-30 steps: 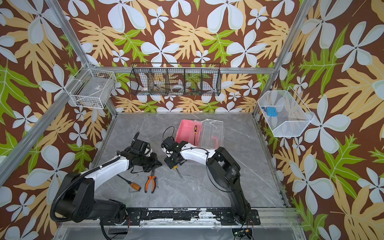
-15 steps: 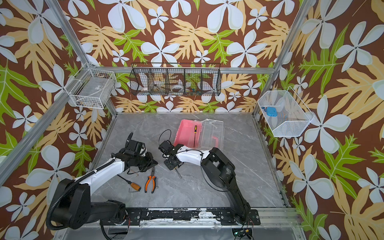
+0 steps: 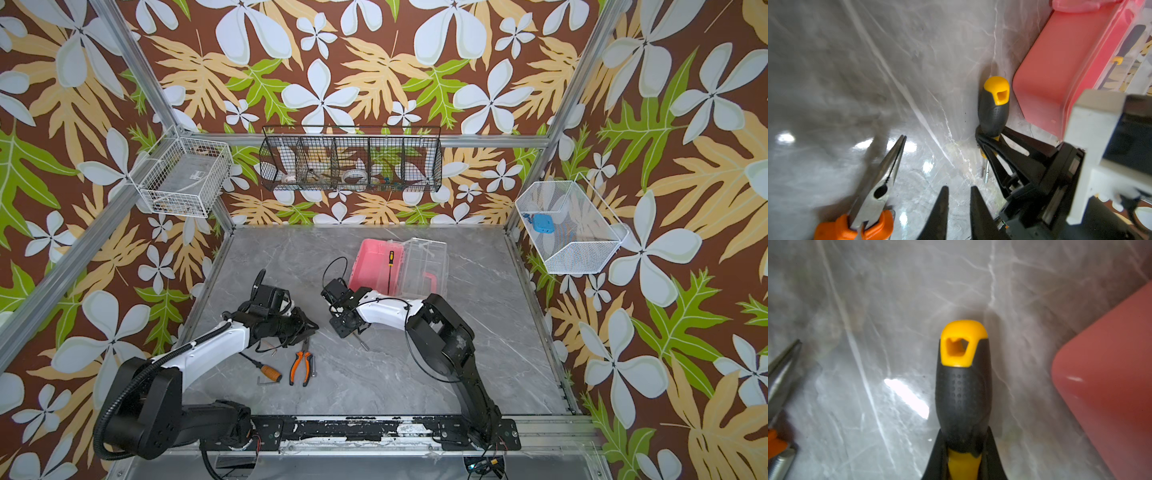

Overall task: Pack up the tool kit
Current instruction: 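Grasp the yellow-and-black screwdriver handle with the right gripper and lift it, then release the screwdriver into the clear tray while the left gripper nears the pliers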

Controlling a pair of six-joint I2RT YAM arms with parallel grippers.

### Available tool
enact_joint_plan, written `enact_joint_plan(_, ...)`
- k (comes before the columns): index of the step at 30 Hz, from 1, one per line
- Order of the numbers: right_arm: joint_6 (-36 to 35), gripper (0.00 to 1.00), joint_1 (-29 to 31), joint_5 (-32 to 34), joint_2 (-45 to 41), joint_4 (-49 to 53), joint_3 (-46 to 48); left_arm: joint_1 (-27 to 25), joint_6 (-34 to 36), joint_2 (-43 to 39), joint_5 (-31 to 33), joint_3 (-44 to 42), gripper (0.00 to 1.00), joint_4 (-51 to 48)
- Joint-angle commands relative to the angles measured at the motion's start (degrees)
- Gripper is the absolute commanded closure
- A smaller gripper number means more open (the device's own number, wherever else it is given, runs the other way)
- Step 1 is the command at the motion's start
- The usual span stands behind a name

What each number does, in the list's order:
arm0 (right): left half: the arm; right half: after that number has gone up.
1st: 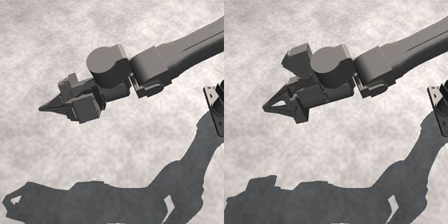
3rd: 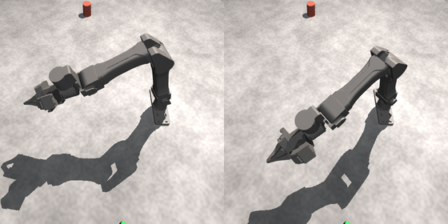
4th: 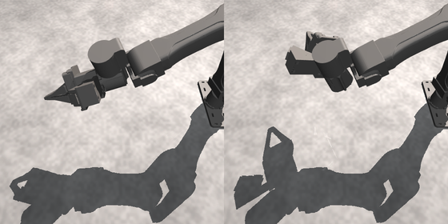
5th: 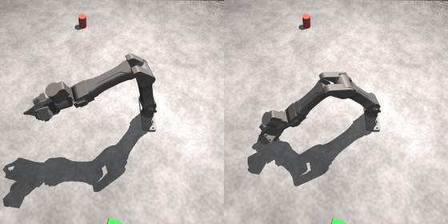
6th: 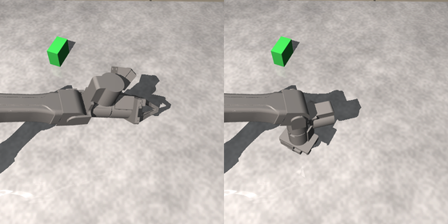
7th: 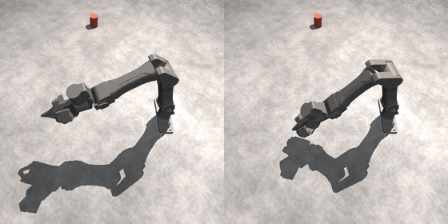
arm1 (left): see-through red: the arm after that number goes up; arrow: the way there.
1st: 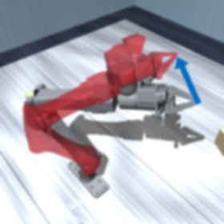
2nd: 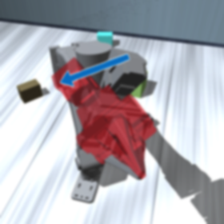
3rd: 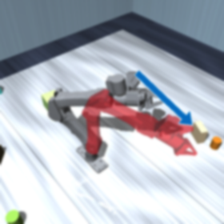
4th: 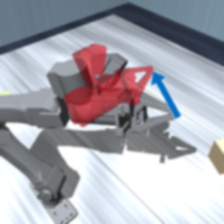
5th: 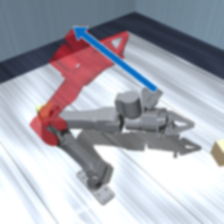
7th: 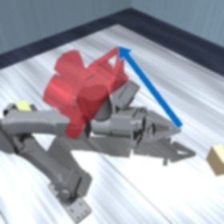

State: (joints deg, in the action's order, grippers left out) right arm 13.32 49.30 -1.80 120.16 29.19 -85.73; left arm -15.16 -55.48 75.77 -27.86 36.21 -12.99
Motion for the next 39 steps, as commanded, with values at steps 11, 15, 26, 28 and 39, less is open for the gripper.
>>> enact_joint_plan(11, 2.14, 1.0, -4.95, -19.57, -5.68, -5.14, 1.97, 0.89, -12.56, 0.39, -9.26, -7.47, 0.28, 33.09)
enact_joint_plan(15, 3.6, 1.0, -5.33, -20.33, -6.66, -4.68, 1.8, 0.92, -15.02, 2.45, -9.83, -7.69, 0.25, 39.08)
enact_joint_plan(26, 7.98, 1.0, -12.71, -13.75, -8.27, 1.48, -4.38, 0.88, -16.05, 8.59, -10.51, -5.01, 0.25, 42.26)
enact_joint_plan(28, 9.66, 1.0, -14.85, -11.04, -8.01, 2.97, -6.33, 0.81, -15.84, 9.04, -10.71, -4.87, 0.25, 42.39)
enact_joint_plan(39, 16.24, 1.0, -24.51, -3.35, -2.55, 8.14, -19.63, 0.78, -14.62, 10.35, -11.86, -4.53, 0.25, 41.86)
